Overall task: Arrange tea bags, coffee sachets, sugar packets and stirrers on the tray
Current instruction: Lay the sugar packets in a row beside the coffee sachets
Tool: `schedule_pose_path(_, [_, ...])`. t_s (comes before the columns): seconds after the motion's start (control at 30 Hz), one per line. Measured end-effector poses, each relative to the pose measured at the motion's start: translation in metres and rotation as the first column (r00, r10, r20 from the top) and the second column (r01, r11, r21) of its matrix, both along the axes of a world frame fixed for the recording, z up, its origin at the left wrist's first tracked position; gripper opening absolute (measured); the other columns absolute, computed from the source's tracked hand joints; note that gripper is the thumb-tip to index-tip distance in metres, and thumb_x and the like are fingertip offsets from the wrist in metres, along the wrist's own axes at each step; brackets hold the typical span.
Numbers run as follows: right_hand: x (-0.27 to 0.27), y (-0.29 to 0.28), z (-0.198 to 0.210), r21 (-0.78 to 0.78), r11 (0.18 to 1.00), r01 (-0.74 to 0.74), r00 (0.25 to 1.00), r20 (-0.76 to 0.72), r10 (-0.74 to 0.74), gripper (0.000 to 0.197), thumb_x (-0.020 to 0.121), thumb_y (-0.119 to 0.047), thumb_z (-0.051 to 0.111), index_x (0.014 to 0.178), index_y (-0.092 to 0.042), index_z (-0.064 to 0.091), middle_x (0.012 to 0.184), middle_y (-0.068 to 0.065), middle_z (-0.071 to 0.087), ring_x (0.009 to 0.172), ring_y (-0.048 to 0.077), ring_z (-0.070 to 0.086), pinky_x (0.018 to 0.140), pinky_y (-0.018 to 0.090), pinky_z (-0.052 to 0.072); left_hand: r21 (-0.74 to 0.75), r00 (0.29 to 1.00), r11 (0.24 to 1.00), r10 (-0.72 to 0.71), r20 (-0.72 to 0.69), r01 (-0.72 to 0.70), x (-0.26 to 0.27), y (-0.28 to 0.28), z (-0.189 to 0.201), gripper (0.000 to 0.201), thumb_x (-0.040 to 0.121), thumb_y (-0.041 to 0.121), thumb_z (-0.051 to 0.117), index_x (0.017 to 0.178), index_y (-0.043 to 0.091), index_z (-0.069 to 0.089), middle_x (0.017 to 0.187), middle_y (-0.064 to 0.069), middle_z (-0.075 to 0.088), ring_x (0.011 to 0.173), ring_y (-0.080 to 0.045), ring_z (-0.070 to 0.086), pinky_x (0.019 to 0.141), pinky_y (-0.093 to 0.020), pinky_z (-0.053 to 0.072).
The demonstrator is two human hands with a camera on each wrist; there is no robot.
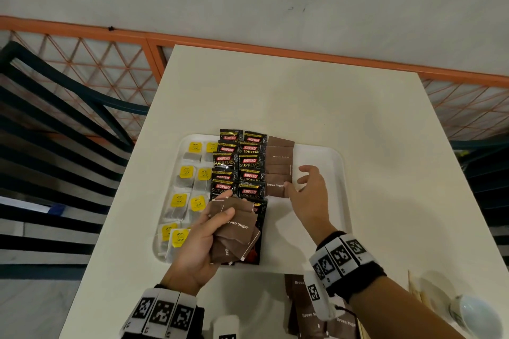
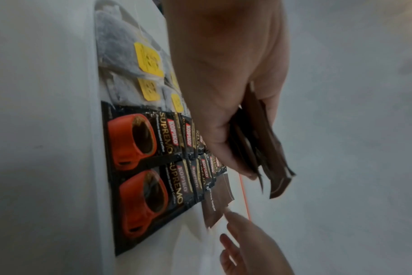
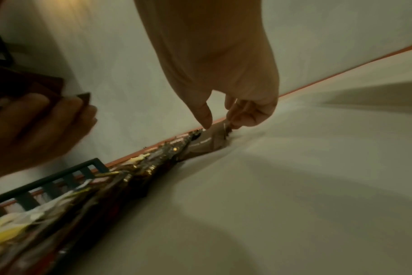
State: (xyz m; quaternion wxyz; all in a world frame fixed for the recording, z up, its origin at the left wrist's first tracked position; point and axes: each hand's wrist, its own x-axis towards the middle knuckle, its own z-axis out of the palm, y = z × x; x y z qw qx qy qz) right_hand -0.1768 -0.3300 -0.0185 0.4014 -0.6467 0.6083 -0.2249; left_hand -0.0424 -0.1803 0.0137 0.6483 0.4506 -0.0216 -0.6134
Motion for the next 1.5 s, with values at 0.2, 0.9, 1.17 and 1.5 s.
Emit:
schedule_pose_path(0.2, [0.014,0.041,0.043,0.238,0.887,-0.395,0.913,0.208,0.35,0.025,0.088,-0.041,0.054,0.098,-0.018,0.059,0.082,-0.008,0.058,0.073,0.004,0.054,0.058,0.011,0.039,0.019,0.997,0.999,0.049,0.065,-0.05,-0.004,-0.006,0.0,0.035,0.083,0.004,0.056,0.114,0.02,0.059,0.093,-0.009,0.072,0.075,-0.02,0.07,0.059,-0.03,0.058])
schedule_pose_path(0.9, [0.001,0.048,0.046,0.367,0.875,-0.316,0.851,0.517,0.091,0.027,0.096,-0.01,0.043,0.121,-0.01,0.055,0.108,0.008,0.064,0.086,0.017,0.065,0.066,0.022,0.055,-0.026,0.996,0.998,0.057,0.071,-0.056,0.001,0.003,0.001,0.063,0.073,-0.012,0.058,0.124,0.024,0.053,0.09,-0.004,0.071,0.073,-0.018,0.069,0.053,-0.03,0.056])
schedule_pose_path(1.17, [-0.038,0.019,0.021,0.388,0.921,-0.027,0.882,0.443,-0.161,0.013,0.089,-0.001,0.055,0.1,-0.005,0.06,0.099,0.015,0.065,0.087,0.023,0.066,0.071,0.023,0.058,-0.036,0.994,0.995,0.09,0.056,-0.088,0.012,0.015,-0.004,0.054,0.074,-0.005,0.053,0.117,0.027,0.054,0.087,0.001,0.073,0.073,-0.014,0.07,0.054,-0.027,0.056])
schedule_pose_path(1.5, [-0.02,0.017,-0.003,0.226,0.974,0.015,0.984,0.171,-0.055,0.016,0.082,-0.015,0.067,0.096,-0.017,0.057,0.088,0.002,0.067,0.076,0.015,0.059,0.069,0.026,0.046,-0.043,0.993,0.997,0.066,0.095,-0.062,0.012,0.019,-0.004,0.05,0.082,-0.009,0.048,0.115,0.029,0.054,0.089,0.001,0.073,0.075,-0.016,0.07,0.056,-0.03,0.057])
